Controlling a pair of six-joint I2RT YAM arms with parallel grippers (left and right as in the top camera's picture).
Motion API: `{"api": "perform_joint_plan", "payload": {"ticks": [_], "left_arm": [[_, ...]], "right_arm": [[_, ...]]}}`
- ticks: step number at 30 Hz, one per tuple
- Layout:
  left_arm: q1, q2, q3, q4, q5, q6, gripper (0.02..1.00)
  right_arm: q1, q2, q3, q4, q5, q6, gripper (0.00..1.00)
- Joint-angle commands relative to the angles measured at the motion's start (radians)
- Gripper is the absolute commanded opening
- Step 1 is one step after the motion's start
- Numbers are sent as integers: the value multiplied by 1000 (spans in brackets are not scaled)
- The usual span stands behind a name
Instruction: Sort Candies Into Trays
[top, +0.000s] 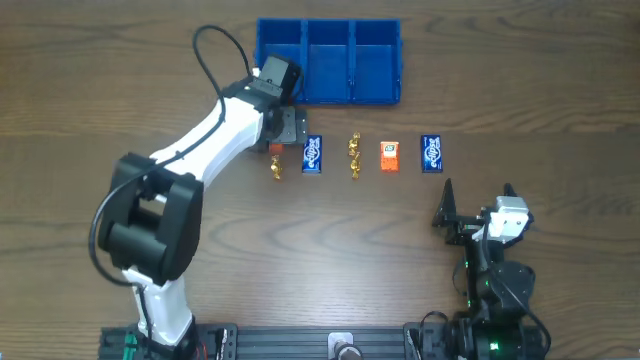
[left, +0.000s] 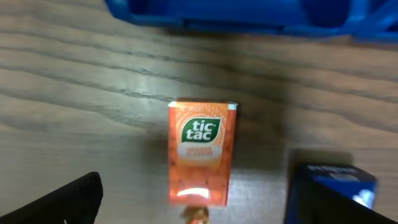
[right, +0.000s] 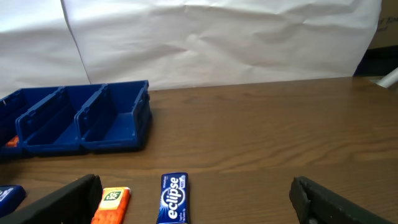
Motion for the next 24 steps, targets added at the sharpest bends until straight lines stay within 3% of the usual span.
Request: {"api": "perform_joint_plan", "payload": {"ticks": [1, 13, 19, 24], "left_arm": [[10, 53, -6, 8, 23, -7, 993], [11, 95, -6, 19, 24, -7, 875], [19, 96, -6, 19, 24, -7, 638], [23, 96, -6, 21, 24, -7, 345]], "right_arm": [[-3, -8, -5, 1, -5, -13, 1000], [-3, -8, -5, 1, -5, -13, 1000], [-3, -8, -5, 1, -5, -13, 1000], [-3, -8, -5, 1, -5, -13, 1000]]}}
